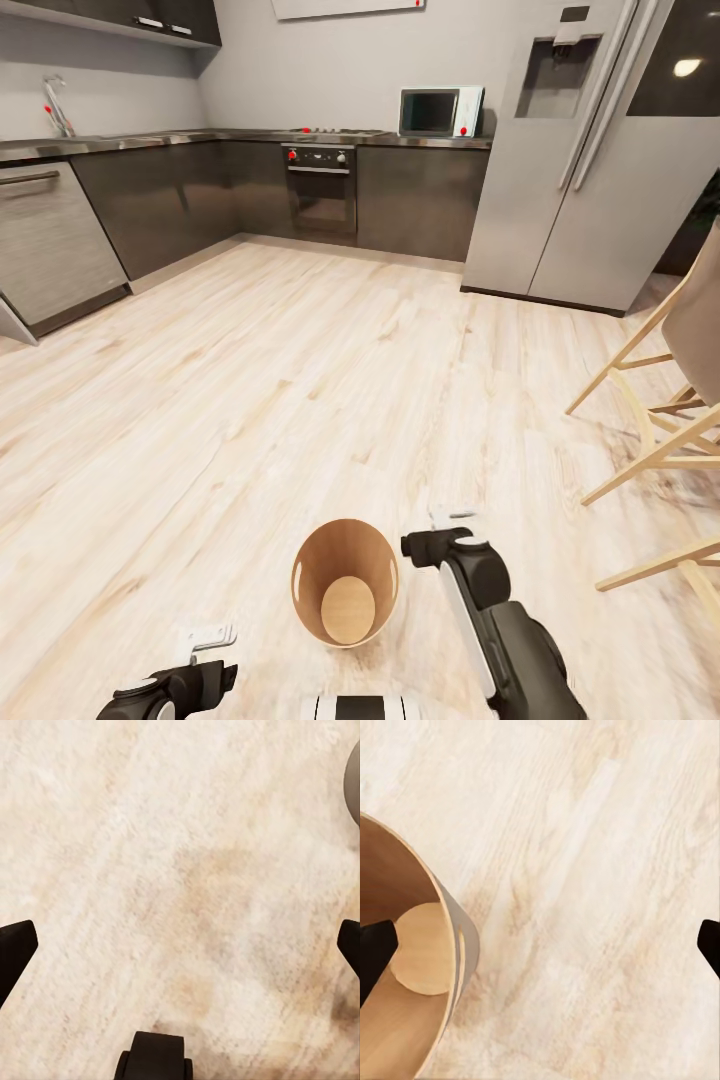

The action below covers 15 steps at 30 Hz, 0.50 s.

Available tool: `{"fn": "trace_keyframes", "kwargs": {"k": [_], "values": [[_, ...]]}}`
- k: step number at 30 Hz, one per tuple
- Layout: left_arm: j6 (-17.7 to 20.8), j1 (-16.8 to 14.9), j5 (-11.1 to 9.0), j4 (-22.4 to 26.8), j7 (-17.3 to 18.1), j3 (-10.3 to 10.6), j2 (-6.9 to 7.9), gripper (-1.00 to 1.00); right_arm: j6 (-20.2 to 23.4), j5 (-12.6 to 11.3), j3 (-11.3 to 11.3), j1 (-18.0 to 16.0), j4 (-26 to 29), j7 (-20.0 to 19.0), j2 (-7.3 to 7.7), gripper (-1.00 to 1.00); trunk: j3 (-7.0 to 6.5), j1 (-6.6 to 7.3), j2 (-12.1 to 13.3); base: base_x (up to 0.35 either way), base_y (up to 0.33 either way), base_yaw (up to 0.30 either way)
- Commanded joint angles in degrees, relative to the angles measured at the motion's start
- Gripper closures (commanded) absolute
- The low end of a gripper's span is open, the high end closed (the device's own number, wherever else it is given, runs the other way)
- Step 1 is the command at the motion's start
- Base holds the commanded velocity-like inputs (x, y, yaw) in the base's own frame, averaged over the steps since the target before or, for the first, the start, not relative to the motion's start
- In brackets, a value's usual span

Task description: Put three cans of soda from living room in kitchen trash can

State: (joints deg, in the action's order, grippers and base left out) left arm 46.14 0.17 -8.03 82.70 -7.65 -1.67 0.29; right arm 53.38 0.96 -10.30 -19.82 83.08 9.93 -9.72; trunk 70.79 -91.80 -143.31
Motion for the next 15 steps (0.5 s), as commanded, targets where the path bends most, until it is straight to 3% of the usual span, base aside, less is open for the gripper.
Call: {"fn": "trace_keyframes", "kwargs": {"k": [1,11,15], "values": [[0.0,0.0,0.0,0.0,0.0,0.0,0.02,-1.00,-0.8,0.0,0.0,-1.1,-2.2,0.0,-0.19,-1.00,0.00,0.00,0.0,0.000,0.000,0.000],[0.0,0.0,0.1,0.0,0.0,0.0,0.37,-1.00,-9.6,-0.1,0.1,-7.6,-19.1,-0.2,-0.28,-1.00,0.00,0.00,0.0,0.000,0.000,0.000],[0.0,0.0,0.0,-0.1,0.0,0.0,0.47,-1.00,-11.7,-2.0,0.1,-8.3,-22.4,-0.3,-0.28,-1.00,0.00,0.00,0.0,0.000,0.000,0.000]]}}
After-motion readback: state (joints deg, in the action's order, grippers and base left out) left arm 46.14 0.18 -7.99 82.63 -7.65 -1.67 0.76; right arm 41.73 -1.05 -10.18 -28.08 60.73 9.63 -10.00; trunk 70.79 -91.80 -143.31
